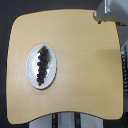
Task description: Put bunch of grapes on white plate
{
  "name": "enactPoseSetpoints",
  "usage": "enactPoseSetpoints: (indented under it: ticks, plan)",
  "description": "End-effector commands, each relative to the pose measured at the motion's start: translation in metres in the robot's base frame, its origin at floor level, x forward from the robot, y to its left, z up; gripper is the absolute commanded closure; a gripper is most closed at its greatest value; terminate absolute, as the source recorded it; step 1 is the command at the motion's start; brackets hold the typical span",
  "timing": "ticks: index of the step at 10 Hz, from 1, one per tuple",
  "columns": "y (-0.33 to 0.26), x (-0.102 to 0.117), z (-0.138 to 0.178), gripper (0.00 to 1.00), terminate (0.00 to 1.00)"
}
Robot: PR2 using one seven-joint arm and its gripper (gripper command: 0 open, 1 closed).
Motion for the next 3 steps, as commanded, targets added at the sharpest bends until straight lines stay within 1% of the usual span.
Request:
enactPoseSetpoints:
  ticks: [1,2,3]
  plan:
    - [-0.063,-0.021,-0.002,0.00,0.00]
    - [-0.066,-0.029,-0.008,0.00,0.00]
    - [-0.069,-0.037,-0.015,0.00,1.00]
